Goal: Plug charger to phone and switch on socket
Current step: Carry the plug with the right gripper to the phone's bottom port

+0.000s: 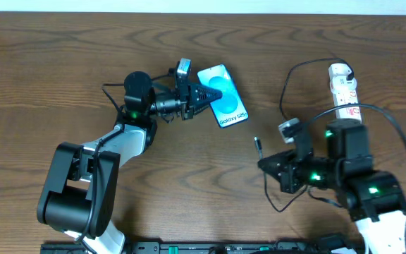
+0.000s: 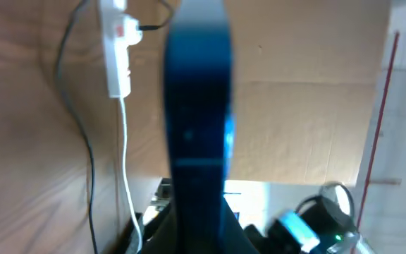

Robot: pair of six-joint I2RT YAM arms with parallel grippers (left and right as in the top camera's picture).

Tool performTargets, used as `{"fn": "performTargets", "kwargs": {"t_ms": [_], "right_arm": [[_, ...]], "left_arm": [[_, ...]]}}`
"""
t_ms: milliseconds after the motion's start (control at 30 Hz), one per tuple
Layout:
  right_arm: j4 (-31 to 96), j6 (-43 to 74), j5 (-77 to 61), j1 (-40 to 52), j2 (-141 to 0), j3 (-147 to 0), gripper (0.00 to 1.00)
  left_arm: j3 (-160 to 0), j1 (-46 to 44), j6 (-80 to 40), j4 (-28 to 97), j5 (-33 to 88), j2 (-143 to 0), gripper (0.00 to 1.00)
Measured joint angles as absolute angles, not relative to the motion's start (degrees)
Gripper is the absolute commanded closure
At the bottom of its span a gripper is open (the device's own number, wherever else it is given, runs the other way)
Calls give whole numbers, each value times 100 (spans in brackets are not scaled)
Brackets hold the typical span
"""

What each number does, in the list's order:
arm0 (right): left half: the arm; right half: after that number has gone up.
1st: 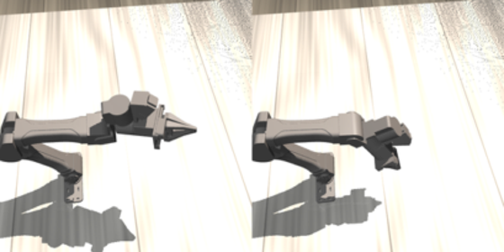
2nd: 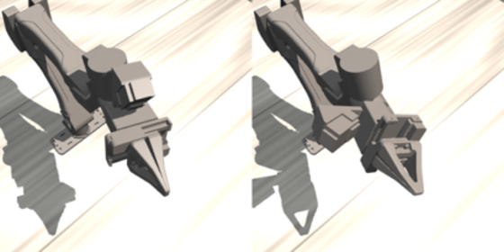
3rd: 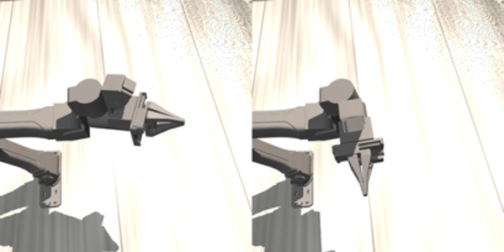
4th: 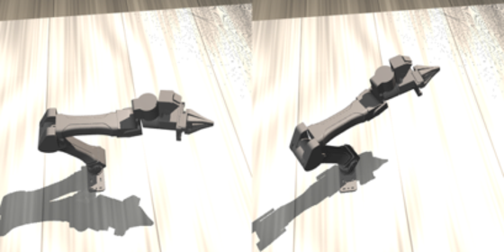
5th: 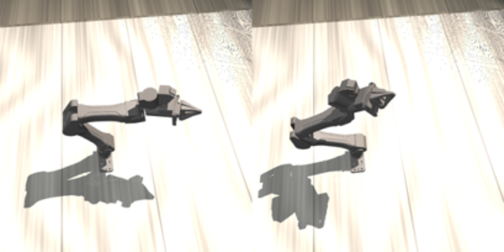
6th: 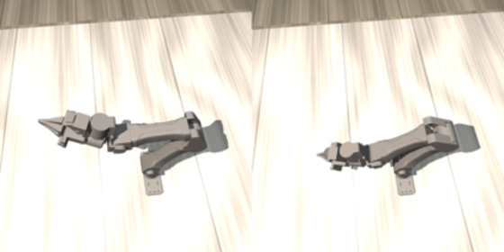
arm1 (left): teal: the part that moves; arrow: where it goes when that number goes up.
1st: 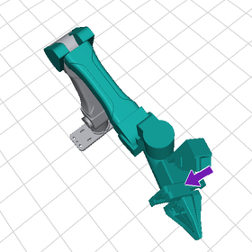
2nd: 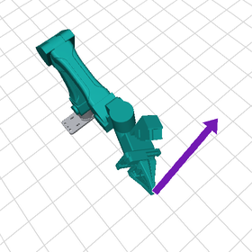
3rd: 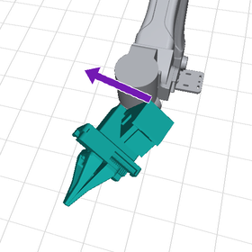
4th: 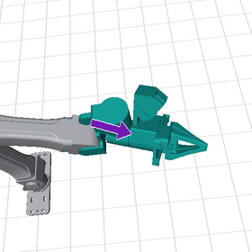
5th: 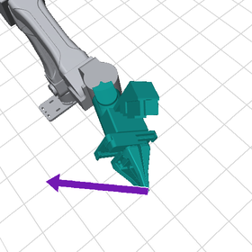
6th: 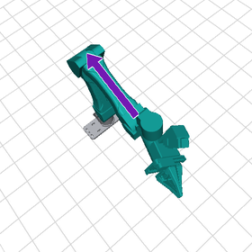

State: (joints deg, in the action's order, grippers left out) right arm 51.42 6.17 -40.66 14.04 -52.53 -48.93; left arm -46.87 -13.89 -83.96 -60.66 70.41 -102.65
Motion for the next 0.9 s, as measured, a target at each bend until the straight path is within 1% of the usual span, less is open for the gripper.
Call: {"fn": "performTargets", "kwargs": {"t_ms": [100, 333, 633, 900], "right_arm": [[4880, 945, -3793, 1743, -5450, -4744, 98], [4160, 1328, -3380, 2309, -6003, -4740, 98], [3686, 1492, -3256, 2381, -6335, -4740, 99], [3673, 1509, -3253, 2554, -6337, -4740, 98]], "left_arm": [[-4687, -1389, -8377, -6296, 7118, -10265, 93], [-4687, -1389, -8348, -6311, 7223, -10265, 93], [-4687, -1389, -8112, -6316, 7544, -10265, 93], [-4687, -1389, -7983, -6316, 7607, -10265, 93]]}}
